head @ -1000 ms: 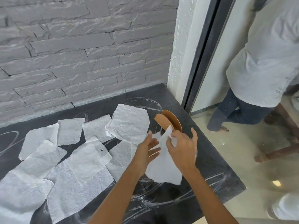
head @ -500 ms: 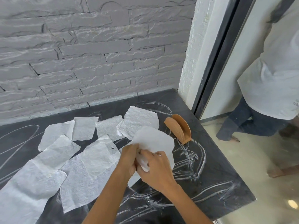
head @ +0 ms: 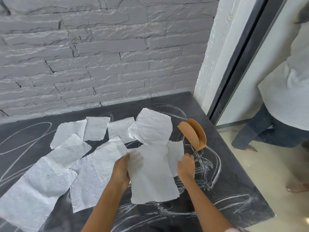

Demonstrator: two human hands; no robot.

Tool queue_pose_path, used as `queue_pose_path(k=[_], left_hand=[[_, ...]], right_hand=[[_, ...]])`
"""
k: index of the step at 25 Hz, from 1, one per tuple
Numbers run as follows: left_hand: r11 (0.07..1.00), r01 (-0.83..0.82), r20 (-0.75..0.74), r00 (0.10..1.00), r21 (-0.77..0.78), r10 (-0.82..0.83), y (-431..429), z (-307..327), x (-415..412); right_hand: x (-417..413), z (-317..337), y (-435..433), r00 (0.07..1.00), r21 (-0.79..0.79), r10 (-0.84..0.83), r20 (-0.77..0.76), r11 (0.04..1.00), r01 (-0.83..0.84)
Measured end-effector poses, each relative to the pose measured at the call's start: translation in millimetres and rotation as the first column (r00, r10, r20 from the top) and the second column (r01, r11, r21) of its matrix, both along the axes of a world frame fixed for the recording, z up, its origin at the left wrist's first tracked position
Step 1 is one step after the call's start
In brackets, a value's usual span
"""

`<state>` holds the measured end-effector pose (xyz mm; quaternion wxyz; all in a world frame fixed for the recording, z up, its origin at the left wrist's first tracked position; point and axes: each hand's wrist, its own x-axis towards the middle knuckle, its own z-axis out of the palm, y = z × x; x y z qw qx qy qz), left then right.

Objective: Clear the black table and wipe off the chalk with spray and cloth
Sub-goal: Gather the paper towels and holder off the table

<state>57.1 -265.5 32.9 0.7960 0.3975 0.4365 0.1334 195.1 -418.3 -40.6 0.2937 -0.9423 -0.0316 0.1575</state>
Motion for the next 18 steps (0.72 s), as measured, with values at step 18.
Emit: queue_pose_path(k=[18], left_hand=[[0.986,-0.04,0.117,0.991,-0.161,0.06,7.9,-5.7,-9.9]], right_hand=[[-3.3,41.1,20.8,0.989,0.144,-0.027,-0.144,0.988,0.048]])
